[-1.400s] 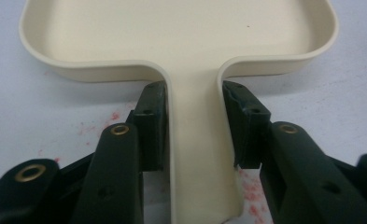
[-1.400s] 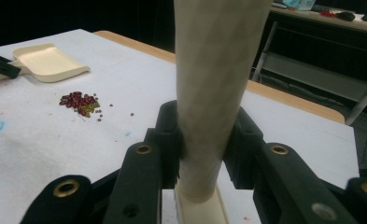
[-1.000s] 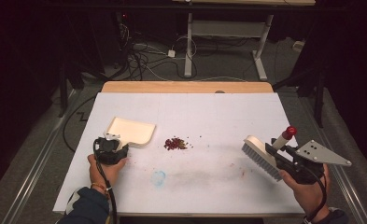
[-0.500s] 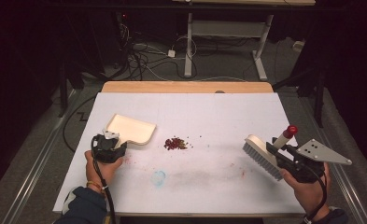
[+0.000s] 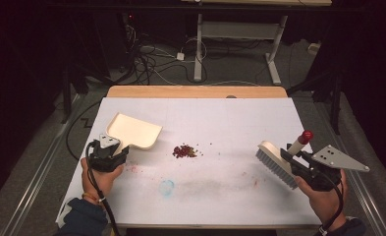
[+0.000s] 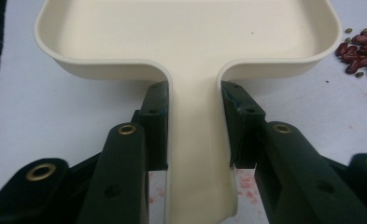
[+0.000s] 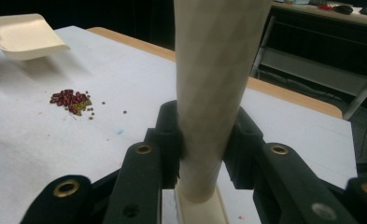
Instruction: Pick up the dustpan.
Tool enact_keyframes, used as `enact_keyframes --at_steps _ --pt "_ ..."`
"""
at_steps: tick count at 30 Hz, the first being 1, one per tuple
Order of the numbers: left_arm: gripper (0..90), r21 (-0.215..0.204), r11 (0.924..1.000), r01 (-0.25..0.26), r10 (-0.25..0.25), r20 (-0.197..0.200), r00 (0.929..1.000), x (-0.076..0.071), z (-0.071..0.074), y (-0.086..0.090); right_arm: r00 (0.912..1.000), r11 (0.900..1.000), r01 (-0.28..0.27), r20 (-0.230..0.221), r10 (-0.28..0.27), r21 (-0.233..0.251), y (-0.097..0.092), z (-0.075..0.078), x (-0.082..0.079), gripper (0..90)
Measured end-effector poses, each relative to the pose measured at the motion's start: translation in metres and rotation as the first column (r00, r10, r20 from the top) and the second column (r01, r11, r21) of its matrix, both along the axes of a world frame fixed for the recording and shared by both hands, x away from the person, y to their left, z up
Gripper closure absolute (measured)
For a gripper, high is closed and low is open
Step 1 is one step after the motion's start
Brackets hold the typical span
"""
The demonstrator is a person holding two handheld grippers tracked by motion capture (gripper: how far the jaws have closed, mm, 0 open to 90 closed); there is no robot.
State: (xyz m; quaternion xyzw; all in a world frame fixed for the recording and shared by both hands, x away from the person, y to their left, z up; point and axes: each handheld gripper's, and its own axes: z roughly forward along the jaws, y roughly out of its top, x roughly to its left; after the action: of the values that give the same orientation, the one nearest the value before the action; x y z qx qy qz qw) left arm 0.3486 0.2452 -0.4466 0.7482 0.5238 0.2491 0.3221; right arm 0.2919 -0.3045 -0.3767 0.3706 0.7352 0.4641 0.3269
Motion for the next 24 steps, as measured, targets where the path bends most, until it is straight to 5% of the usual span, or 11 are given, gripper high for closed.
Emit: enact_keyframes --at_steps 12,24 --pt "63.8 0.056 0.9958 0.072 -0.073 0.019 0.9971 -0.020 0.008 0.003 0.9999 0.9999 -0.015 0.005 0.015 0.000 0.002 0.002 0.002 70.5" --pt "63.8 0.047 0.9829 0.178 -0.179 0.012 0.9839 -0.038 0.015 -0.006 0.9997 0.9998 -0.022 0.010 0.022 0.001 0.004 0.003 0.004 70.5"
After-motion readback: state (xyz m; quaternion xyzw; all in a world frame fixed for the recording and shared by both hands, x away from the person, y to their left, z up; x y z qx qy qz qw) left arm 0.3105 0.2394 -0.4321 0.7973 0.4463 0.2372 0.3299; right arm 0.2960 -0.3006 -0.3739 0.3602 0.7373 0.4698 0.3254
